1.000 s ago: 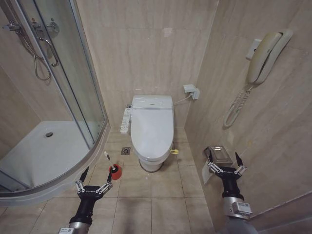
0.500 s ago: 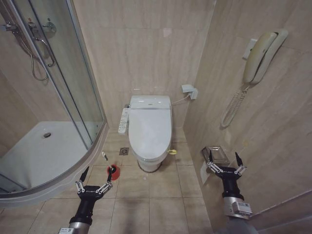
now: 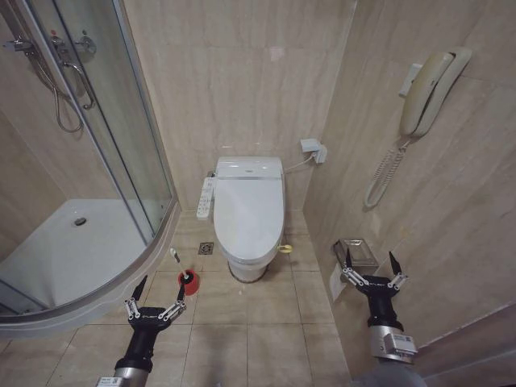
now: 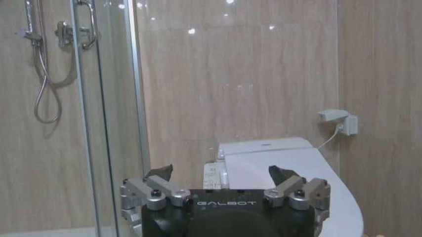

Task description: Open the toilet lid, clean the toilet bowl with a toilet brush, close the toilet lid, and flush.

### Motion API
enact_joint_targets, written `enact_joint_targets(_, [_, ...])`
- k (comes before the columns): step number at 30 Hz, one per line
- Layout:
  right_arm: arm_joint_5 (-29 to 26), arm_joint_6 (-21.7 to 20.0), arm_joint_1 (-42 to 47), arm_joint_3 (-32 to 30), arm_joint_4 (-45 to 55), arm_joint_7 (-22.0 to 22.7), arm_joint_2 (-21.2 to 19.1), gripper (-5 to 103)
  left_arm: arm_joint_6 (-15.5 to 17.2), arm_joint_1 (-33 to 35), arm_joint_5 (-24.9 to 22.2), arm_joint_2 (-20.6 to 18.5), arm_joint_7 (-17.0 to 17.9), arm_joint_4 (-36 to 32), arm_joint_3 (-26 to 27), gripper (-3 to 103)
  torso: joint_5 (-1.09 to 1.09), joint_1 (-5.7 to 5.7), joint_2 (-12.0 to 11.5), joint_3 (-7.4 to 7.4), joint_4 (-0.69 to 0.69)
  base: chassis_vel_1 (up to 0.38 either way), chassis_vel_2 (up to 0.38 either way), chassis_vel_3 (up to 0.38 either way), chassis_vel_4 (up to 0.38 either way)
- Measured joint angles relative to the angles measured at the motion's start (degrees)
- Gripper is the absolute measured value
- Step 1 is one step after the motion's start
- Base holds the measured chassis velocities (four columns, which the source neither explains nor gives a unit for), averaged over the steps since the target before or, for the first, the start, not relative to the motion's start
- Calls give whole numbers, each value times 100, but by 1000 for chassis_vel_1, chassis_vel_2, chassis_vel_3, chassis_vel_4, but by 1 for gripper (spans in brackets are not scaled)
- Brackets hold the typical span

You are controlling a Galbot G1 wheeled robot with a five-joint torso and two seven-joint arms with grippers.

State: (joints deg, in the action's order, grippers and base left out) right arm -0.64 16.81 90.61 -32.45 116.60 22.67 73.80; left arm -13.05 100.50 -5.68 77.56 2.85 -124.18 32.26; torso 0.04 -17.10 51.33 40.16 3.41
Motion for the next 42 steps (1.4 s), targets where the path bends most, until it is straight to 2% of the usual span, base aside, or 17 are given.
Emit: enact_joint_targets(42, [0,0,0,0,0,0,0,100,0,0,0,0,0,0,-1,98,1,0,0,0,1,2,4,-2,-2])
